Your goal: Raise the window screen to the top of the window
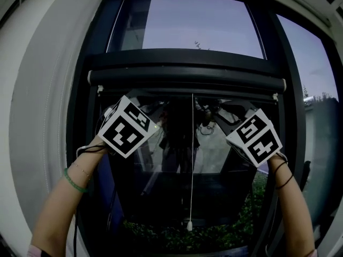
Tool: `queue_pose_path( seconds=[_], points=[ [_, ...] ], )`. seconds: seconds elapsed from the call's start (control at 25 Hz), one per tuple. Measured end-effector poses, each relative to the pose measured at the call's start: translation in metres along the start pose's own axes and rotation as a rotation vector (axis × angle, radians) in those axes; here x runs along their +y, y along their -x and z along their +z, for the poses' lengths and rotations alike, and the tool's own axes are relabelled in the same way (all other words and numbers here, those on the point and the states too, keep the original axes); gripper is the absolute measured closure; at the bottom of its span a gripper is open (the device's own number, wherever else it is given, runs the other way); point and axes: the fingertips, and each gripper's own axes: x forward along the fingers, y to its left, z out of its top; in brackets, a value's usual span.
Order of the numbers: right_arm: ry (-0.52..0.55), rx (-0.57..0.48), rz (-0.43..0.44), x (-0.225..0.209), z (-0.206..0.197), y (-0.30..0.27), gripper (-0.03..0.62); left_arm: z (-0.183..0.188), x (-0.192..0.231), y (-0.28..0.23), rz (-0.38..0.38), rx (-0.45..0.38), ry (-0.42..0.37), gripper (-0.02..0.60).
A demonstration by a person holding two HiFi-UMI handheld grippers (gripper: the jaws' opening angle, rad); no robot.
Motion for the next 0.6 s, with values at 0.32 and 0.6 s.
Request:
queue_pose_path(
  seconds=[0.32,0.6],
  points=[
    [-0.136,-0.064,0.140,0.145,-0.025,0.078,0.491,-0.063,-0.115,0.084,-0.154,-0.047,0.147,0.505],
    [-0.370,-0.008,0.233,0.310,-0.056,0.167,0.493,-0.119,-0.251,0.203,-0.254,-0.085,0.425,0.505]
  ],
)
